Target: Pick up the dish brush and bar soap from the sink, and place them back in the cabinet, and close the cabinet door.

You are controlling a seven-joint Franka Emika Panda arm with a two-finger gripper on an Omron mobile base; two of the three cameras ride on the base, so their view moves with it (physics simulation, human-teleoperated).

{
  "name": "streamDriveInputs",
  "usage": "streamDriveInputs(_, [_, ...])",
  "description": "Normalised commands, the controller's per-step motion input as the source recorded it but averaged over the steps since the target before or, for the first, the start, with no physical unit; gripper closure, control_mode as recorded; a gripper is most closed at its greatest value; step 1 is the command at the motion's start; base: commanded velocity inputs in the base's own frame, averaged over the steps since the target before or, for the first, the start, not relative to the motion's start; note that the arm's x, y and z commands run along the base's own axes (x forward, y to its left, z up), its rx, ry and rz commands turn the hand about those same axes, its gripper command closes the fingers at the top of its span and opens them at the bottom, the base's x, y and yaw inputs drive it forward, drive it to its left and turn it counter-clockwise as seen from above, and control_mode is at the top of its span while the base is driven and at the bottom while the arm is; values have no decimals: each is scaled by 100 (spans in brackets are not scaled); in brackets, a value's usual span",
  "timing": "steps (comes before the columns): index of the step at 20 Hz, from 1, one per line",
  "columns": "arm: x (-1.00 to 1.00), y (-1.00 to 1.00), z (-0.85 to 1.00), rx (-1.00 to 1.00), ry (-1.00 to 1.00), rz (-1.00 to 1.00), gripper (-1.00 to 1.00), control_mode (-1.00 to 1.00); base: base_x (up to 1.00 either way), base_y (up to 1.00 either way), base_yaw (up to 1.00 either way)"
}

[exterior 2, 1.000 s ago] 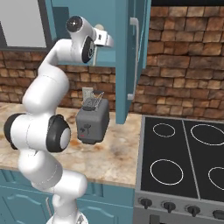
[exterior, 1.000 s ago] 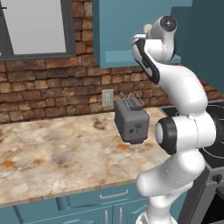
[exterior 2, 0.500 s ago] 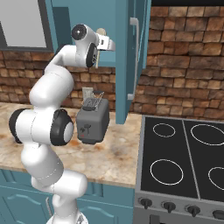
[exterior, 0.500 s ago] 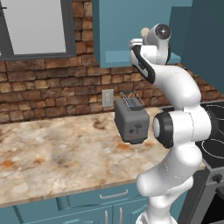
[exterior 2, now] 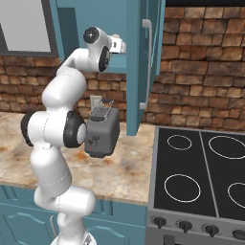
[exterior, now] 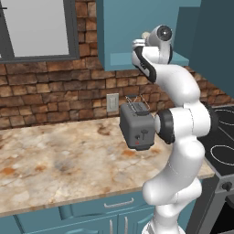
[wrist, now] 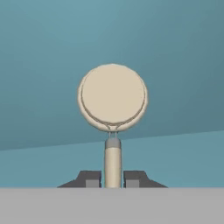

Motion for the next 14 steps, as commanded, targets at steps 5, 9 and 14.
streamDriveInputs(5, [50,0,0,0,0,0,100,-100,0,0,0])
streamDriveInputs(9, [43,0,0,0,0,0,100,-100,0,0,0])
streamDriveInputs(14, [32,0,-3,0,0,0,100,-100,0,0,0])
